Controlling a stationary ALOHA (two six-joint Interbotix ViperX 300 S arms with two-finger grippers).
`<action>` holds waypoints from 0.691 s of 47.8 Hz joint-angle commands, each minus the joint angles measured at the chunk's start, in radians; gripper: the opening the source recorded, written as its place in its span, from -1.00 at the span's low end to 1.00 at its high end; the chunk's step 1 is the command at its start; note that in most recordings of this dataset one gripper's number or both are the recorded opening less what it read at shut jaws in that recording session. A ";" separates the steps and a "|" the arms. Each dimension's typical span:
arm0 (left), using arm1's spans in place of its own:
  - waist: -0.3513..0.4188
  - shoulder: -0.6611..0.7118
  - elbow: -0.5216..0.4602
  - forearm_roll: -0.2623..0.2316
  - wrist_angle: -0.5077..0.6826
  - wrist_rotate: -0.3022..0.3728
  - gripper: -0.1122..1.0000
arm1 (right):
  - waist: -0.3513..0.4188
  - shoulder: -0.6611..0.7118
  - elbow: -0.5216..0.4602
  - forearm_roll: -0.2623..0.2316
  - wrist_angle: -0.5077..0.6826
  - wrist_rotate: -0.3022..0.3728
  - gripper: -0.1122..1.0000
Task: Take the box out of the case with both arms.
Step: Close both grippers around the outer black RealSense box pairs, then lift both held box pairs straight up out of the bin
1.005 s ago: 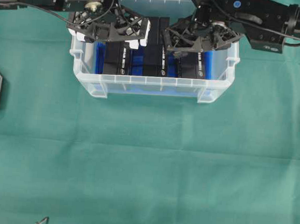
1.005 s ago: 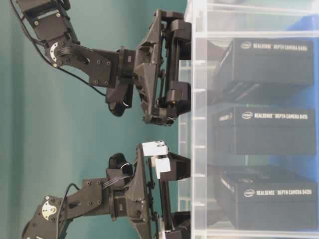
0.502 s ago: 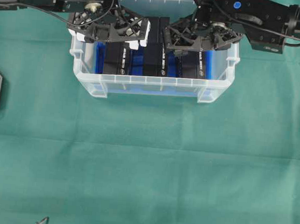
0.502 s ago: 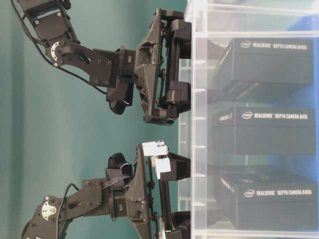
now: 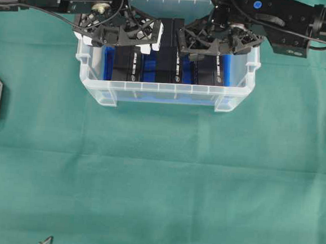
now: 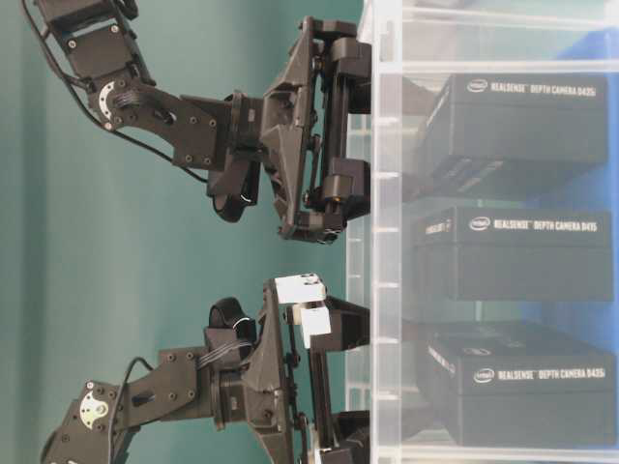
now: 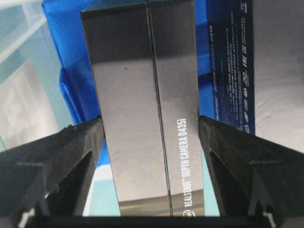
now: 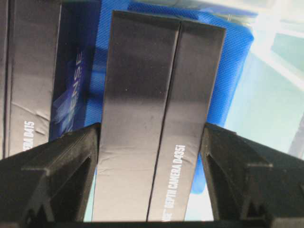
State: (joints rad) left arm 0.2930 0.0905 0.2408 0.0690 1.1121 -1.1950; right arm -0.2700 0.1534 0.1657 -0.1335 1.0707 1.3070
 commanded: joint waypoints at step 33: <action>-0.021 -0.049 -0.164 -0.009 0.146 0.029 0.35 | -0.005 -0.137 -0.163 -0.058 0.161 0.002 0.41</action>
State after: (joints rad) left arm 0.2792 0.0890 0.1396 0.0614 1.2456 -1.1704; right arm -0.2715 0.0629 0.0552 -0.1764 1.2134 1.3100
